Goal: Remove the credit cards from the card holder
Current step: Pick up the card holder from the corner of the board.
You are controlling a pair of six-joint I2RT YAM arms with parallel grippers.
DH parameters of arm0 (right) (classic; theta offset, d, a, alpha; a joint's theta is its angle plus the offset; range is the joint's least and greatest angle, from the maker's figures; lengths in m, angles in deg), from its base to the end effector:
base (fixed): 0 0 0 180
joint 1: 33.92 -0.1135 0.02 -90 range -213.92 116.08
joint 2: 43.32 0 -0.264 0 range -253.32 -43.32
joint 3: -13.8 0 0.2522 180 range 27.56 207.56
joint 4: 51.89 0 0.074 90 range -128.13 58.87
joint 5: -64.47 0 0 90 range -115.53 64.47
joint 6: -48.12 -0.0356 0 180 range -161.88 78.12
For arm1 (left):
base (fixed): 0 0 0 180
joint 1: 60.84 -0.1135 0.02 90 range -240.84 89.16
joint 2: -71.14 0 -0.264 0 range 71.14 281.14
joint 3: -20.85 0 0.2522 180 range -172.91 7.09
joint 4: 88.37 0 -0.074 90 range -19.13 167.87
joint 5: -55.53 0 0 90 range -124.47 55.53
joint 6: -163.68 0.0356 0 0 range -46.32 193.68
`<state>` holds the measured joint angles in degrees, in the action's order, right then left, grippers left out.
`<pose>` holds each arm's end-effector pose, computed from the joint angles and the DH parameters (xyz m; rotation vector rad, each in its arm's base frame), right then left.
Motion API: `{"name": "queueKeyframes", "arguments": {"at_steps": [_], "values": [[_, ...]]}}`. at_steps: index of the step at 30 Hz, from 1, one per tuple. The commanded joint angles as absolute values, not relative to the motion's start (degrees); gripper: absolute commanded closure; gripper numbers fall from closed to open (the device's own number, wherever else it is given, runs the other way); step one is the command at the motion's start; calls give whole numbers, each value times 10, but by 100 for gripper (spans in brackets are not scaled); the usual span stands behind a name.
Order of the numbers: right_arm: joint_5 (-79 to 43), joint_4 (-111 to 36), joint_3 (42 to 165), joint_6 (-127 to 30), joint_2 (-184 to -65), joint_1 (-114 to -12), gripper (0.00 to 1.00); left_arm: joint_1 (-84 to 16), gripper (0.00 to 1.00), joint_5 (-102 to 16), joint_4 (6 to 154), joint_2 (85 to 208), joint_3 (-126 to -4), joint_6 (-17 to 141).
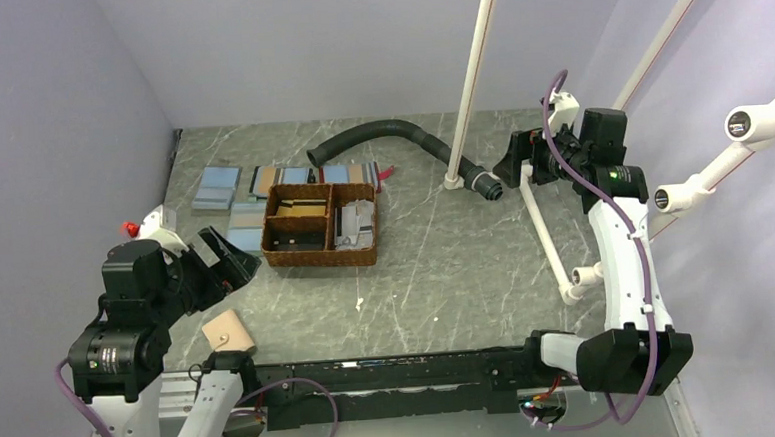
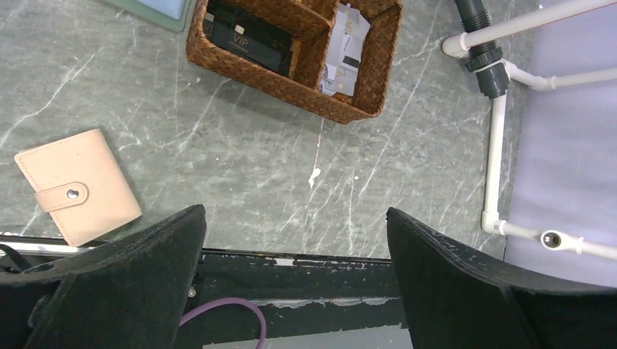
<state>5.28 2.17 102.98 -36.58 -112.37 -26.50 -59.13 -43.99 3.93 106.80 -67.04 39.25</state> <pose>0.2494 -0.0141 0.3885 -0.2666 2.0847 0.4468 0.0486 -0.0073 0.4034 -0.5362 2.1661 -0.5329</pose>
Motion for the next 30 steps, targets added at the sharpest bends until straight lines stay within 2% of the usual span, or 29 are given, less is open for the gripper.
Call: {"name": "queueKeyframes", "arguments": {"at_steps": [1, 10, 15, 22, 30], "values": [[84, 6, 1029, -376, -1104, -263, 0, -591, 1, -421, 47, 1070, -690, 382], [215, 35, 1040, -334, -1117, -263, 0, -591, 1, -392, 39, 1066, -665, 378], [352, 113, 1019, -176, -1135, -272, 0, -591, 1, -346, 4, 1082, -638, 377], [323, 190, 987, 3, -1161, -390, 0, -591, 1, -290, 10, 1111, -595, 384], [305, 217, 981, 76, -1209, -502, 0, -592, 0, -226, 38, 1130, -581, 385]]}}
